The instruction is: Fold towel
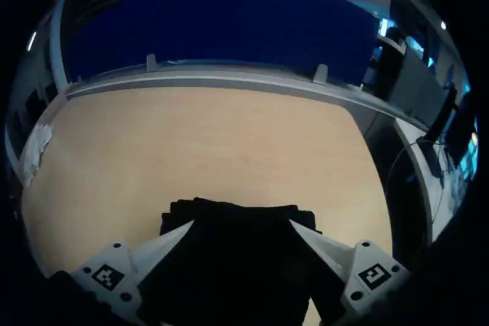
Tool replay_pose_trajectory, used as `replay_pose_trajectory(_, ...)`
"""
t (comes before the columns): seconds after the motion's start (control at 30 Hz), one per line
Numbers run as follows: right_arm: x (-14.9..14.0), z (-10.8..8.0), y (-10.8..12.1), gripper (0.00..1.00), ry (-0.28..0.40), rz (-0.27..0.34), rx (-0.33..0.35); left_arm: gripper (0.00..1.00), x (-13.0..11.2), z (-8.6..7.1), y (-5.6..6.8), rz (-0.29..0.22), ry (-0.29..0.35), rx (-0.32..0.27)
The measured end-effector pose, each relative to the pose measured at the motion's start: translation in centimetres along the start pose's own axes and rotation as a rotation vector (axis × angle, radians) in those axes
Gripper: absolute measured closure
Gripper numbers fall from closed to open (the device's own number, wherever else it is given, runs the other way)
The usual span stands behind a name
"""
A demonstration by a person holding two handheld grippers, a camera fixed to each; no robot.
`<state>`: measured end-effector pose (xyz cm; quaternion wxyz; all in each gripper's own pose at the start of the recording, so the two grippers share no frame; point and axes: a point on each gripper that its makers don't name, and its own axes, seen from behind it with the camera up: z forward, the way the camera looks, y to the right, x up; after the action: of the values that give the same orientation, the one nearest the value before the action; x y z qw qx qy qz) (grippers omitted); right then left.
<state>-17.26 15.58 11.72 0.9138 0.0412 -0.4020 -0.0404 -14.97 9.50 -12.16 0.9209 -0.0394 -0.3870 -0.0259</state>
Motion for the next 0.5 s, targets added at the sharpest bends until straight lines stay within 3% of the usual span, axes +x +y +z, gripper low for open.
replay_pose_trajectory(0.27,0.7,-2.4,-0.1,0.0,0.04,0.016,0.001,0.03,-0.1,-0.1,-0.2,-0.004,0.01,-0.01)
replay_pose_trajectory(0.5,1.1,-5.8,-0.7,0.0,0.091,0.017,-0.007,0.03,-0.1,-0.3,0.0,0.005,0.026,-0.031)
